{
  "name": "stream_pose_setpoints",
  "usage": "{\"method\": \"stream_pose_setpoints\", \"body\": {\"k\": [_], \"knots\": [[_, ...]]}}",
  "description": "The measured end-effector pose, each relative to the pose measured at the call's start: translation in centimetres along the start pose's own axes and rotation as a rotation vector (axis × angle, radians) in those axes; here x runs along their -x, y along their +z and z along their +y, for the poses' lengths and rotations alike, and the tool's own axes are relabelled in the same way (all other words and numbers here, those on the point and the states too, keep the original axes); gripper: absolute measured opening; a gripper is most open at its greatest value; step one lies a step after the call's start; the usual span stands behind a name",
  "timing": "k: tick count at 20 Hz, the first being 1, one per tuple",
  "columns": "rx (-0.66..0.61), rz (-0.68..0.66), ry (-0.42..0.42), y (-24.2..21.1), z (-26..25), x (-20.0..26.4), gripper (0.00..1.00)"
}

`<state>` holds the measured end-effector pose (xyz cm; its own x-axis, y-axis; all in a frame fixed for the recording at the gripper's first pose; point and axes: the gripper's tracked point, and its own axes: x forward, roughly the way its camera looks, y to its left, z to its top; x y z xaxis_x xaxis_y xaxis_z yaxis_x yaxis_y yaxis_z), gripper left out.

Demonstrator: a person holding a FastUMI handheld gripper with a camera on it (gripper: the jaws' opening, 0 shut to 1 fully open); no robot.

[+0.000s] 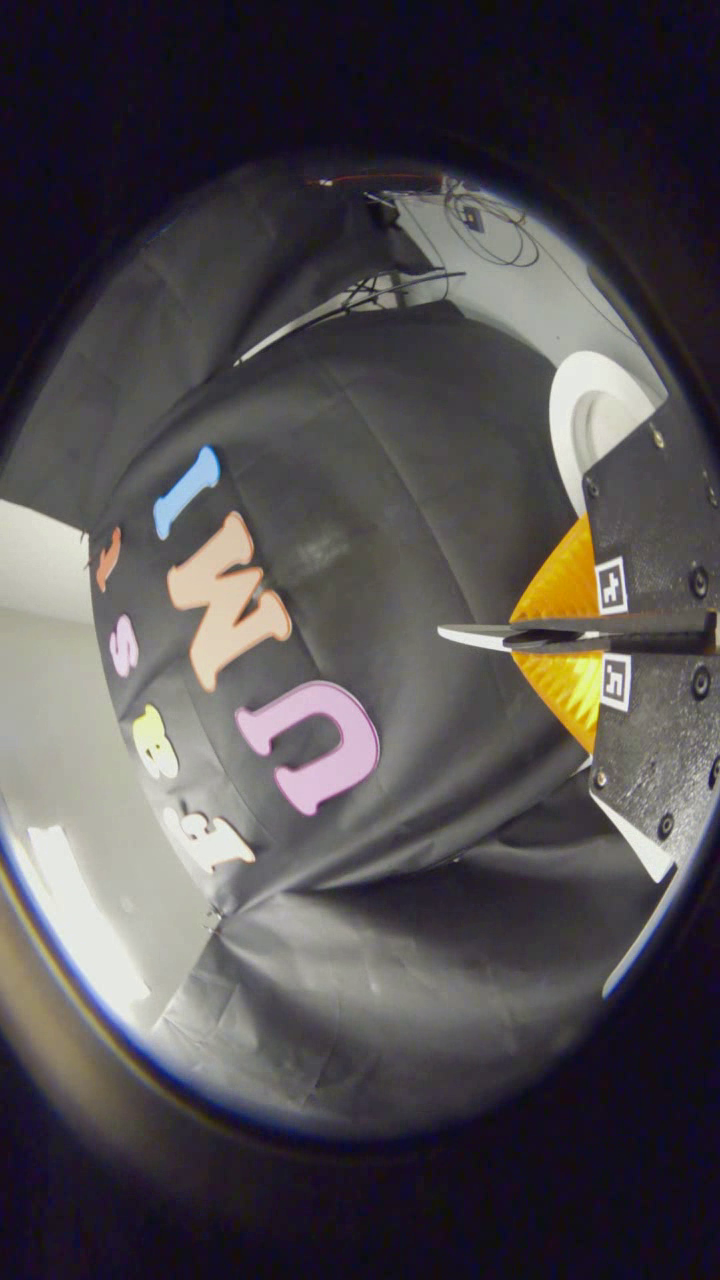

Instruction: Open the toilet lid.

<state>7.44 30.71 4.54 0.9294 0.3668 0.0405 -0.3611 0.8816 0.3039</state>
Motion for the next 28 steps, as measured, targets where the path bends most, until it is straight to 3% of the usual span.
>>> {"method": "stream_pose_setpoints", "body": {"k": [6, 28], "knots": [[0.185, 0.03, 0.055, -1.4, 4.3, -0.1, 0.0], [0.375, 0.055, 0.221, -6.7, 15.6, -1.1, 0.01]]}}
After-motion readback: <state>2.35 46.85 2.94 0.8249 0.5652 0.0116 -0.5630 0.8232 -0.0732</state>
